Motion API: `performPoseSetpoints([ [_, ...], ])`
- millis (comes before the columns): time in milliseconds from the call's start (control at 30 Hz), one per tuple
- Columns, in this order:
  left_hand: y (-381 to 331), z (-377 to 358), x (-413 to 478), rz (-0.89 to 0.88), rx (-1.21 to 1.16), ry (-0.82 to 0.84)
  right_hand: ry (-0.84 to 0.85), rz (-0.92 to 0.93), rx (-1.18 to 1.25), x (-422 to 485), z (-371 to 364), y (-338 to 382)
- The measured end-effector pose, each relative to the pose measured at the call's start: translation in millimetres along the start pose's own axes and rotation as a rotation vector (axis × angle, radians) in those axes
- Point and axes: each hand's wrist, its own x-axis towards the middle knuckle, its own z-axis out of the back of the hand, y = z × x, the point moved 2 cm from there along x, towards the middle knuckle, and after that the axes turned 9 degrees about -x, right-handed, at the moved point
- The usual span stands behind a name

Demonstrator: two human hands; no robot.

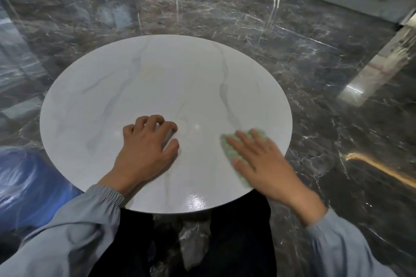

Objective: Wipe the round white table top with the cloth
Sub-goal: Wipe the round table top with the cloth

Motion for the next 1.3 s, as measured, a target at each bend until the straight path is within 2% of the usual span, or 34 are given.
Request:
performPoseSetpoints([
  [100, 0.3, 0.2, -0.3, 0.006, 0.004, 0.007, 0.047, -0.184, 0.047, 23.1, 1.2, -50.8],
  [200, 0.8, 0.4, -0.2, 0.006, -0.006, 0.006, 0.106, -0.236, -0.007, 30.0, 0.6, -38.4],
  [267, 0.7, 0.4, -0.2, 0.007, -0.014, 0.004, 0.086, -0.157, -0.036, 21.0, -0.4, -1.5],
  [433, -1.0, 0.6, 1.4, 0.007, -0.036, -0.002, -0.036, 0.210, -0.034, -24.7, -8.0, 110.4],
  [567, -0.8, 3.5, 0.0, 0.014, -0.056, -0.001, -0.022, 0.301, 0.019, -31.7, -5.0, 115.3],
  [667, 0.6, 5.7, -0.9, 0.014, -0.097, -0.014, -0.020, 0.172, -0.027, -1.4, -0.1, 62.8],
  [767, 9.7, 11.5, 0.9, 0.052, -0.237, -0.019, 0.078, -0.096, -0.010, 38.9, 7.4, -6.3],
  [867, 27.6, 22.1, -1.6, 0.069, -0.376, -0.039, 0.132, -0.213, 0.017, 62.2, 13.5, -21.6],
  [933, 40.9, 32.5, -9.0, 0.047, -0.327, -0.102, 0.110, -0.087, -0.021, 60.6, 10.8, 16.7],
  [1033, 64.7, 51.2, -22.6, 0.064, -0.207, -0.216, 0.075, 0.256, -0.039, 26.2, 5.6, 112.7],
  [1100, 79.8, 57.5, -28.3, 0.098, -0.157, -0.267, 0.086, 0.409, -0.011, 4.5, 6.0, 157.0],
  [1200, 85.0, 55.8, -35.8, 0.125, -0.148, -0.296, 0.084, 0.440, 0.029, 4.4, 9.8, 163.4],
  [1300, 79.5, 51.5, -40.8, 0.101, -0.138, -0.313, 0.046, 0.329, -0.038, 39.6, 9.7, 121.4],
])
